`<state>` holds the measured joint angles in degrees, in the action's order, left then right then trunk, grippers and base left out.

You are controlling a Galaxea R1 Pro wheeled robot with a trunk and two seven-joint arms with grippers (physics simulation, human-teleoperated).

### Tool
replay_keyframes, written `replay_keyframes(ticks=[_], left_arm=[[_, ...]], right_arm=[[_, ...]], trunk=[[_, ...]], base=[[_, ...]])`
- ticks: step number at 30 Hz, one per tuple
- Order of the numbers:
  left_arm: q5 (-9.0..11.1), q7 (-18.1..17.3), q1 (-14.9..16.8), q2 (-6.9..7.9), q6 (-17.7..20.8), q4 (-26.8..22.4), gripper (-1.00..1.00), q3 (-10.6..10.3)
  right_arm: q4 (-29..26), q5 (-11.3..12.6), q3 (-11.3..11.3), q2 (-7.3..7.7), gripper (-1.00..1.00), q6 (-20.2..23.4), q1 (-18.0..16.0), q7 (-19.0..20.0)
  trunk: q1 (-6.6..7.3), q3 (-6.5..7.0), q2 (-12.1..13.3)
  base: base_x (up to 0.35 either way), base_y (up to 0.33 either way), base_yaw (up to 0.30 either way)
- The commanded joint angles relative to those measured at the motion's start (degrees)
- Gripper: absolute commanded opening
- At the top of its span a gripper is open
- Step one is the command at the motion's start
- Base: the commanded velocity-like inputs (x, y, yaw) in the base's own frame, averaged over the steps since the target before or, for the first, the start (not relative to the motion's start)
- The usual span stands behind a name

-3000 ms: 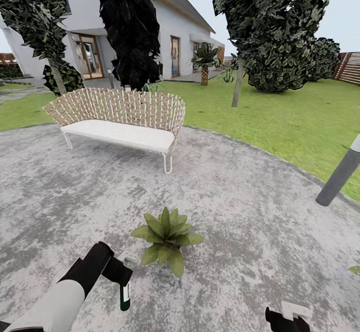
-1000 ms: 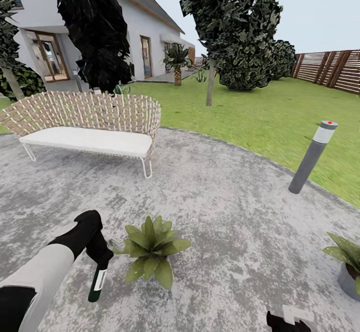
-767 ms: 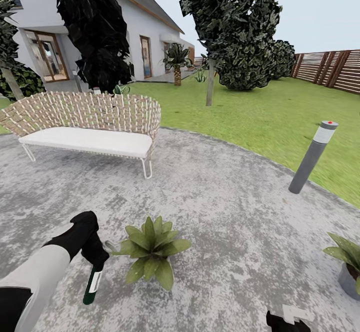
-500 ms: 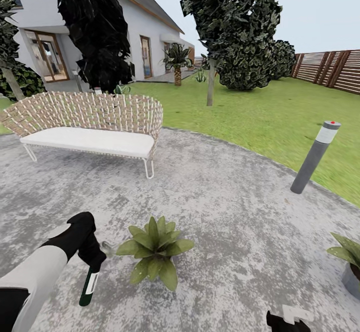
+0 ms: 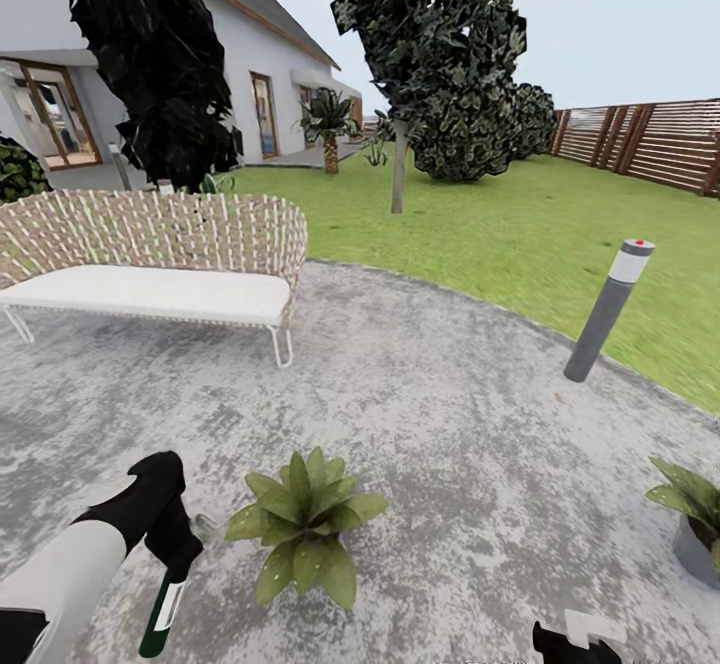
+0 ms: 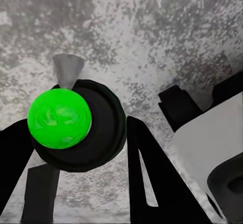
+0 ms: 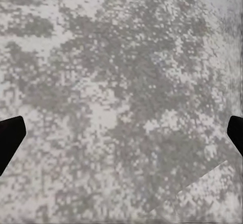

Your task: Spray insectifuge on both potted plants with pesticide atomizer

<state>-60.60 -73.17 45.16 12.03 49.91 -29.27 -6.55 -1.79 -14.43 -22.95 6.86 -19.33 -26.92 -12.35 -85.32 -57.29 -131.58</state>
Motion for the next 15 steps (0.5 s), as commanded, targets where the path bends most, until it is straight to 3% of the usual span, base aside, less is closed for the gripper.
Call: replay_keyframes(ticks=[1,2,4,8,15], left_arm=[[-0.2,-0.3,-0.9,0.65,0.4,-0.3,-1.0,-0.2],[0.1,0.0,-1.9,1.73,0.2,-0.5,-1.0,-0.1],[0.4,0.1,-2.4,2.45,0.1,-0.7,-1.0,-0.1],[0.5,0.5,-2.5,2.4,0.1,-0.9,-1.0,0.0],[0.6,0.7,-2.6,1.99,0.0,-1.0,-1.0,0.1]], right_arm=[[0.1,-0.6,-0.4,0.0,1.0,-0.2,-0.1,-0.2],[0.1,-0.6,-0.4,0.0,1.0,-0.2,-0.1,-0.2],[0.1,-0.7,-0.4,0.07,1.0,-0.2,-0.1,-0.2],[0.1,-0.7,-0.4,0.17,1.0,-0.2,-0.1,-0.1],[0.1,-0.7,-0.4,0.1,1.0,-0.2,-0.1,-0.1]], trunk=[[0.01,-0.02,0.0],[0.01,-0.02,0.0],[0.01,-0.01,0.0],[0.01,-0.01,0.0],[0.01,0.03,0.0]], base=[[0.001,0.001,-0.146],[0.001,0.0,-0.06],[0.0,0.0,-0.023],[0.0,0.049,-0.004],[0.134,0.23,-0.02]])
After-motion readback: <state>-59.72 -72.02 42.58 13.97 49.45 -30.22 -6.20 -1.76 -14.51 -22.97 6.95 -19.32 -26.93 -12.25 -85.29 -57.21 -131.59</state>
